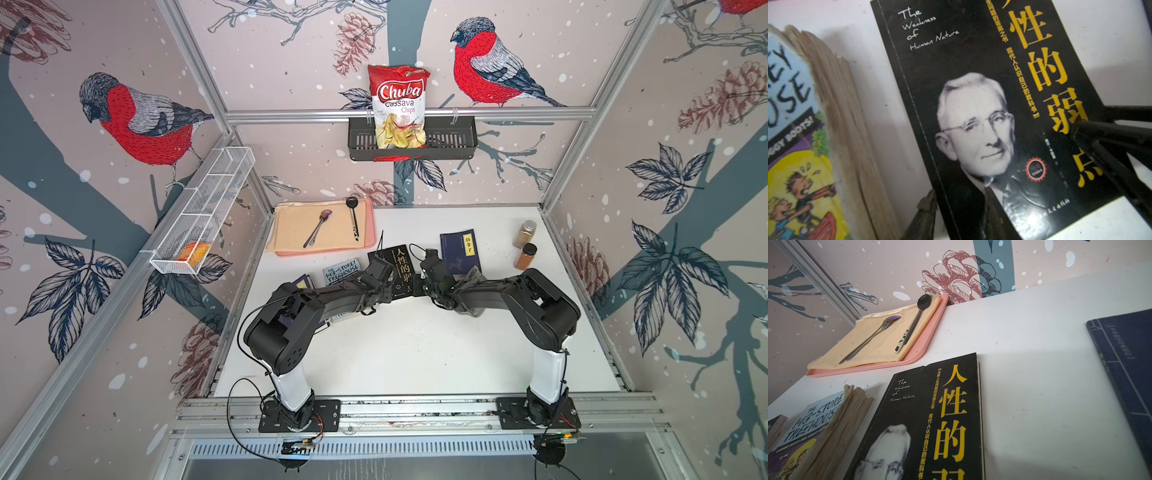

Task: Wipe the cover of the book
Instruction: Move the book to the center of the board.

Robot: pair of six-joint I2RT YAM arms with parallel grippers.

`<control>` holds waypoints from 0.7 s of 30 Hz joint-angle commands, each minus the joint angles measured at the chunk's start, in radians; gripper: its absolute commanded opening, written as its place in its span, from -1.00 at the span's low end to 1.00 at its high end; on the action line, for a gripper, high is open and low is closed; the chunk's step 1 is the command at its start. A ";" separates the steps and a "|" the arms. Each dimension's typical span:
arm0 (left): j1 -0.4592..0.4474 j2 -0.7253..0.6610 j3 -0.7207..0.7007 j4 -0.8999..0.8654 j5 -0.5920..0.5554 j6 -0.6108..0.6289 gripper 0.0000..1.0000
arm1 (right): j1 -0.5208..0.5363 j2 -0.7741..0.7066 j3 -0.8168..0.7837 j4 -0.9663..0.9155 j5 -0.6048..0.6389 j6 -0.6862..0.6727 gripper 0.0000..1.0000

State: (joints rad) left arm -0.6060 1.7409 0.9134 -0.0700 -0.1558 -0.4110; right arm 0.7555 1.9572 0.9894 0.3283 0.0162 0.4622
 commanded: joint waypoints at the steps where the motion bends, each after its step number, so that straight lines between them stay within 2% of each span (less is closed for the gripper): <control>1: -0.001 -0.007 0.022 -0.042 0.045 0.027 -0.03 | 0.010 0.003 0.002 -0.048 -0.157 -0.028 -0.28; 5: -0.001 -0.017 0.065 -0.075 0.025 0.040 0.13 | 0.008 -0.018 0.009 -0.058 -0.153 -0.036 -0.24; 7: -0.001 -0.027 0.077 -0.080 0.027 0.040 0.14 | 0.000 -0.044 -0.002 -0.069 -0.133 -0.043 -0.18; 11: -0.006 -0.043 0.079 -0.071 0.045 0.048 0.18 | -0.044 -0.143 -0.068 -0.042 -0.131 -0.059 0.01; 15: -0.016 -0.025 0.141 -0.073 0.058 0.059 0.25 | -0.110 -0.233 -0.119 -0.052 -0.115 -0.077 0.18; 21: -0.028 0.079 0.241 0.032 0.215 0.073 0.31 | -0.253 -0.296 -0.153 -0.128 0.028 -0.099 0.44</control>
State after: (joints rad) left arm -0.6281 1.7790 1.1141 -0.1181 -0.0418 -0.3588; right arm 0.5533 1.6779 0.8440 0.2489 -0.0551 0.3904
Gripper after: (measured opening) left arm 0.657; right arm 0.705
